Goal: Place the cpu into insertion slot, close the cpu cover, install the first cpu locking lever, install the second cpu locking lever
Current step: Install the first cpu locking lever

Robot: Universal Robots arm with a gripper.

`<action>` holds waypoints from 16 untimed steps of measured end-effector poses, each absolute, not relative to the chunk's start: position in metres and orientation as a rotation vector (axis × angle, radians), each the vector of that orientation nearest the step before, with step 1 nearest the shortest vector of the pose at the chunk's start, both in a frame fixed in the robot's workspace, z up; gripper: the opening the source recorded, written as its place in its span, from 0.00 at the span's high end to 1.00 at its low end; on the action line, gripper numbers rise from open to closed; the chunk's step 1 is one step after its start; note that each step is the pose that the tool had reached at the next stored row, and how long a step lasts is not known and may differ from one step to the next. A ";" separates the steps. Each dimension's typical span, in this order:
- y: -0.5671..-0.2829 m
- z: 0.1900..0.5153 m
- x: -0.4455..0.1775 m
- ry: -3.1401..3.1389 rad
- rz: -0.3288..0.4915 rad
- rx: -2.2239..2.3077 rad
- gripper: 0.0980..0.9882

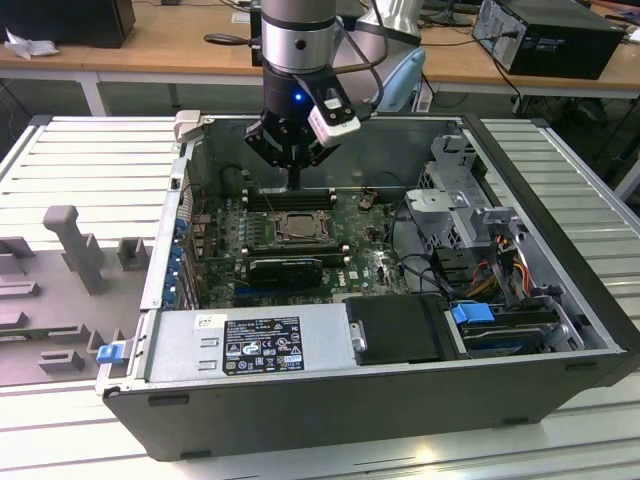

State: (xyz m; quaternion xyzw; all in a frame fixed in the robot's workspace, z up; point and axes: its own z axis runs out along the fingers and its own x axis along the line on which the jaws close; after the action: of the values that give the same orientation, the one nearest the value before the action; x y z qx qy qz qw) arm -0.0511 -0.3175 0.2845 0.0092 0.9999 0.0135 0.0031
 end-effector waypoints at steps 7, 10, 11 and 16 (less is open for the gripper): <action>-0.317 0.284 -0.073 3.135 0.044 0.029 0.99; -0.317 0.282 -0.081 3.133 0.044 0.029 0.99; -0.317 0.281 -0.082 3.133 0.044 0.029 0.99; -0.318 0.276 -0.086 3.132 0.043 0.029 0.99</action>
State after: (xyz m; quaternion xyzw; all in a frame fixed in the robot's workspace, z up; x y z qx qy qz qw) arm -0.0861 -0.3175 0.2765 0.0091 0.9999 0.0138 0.0044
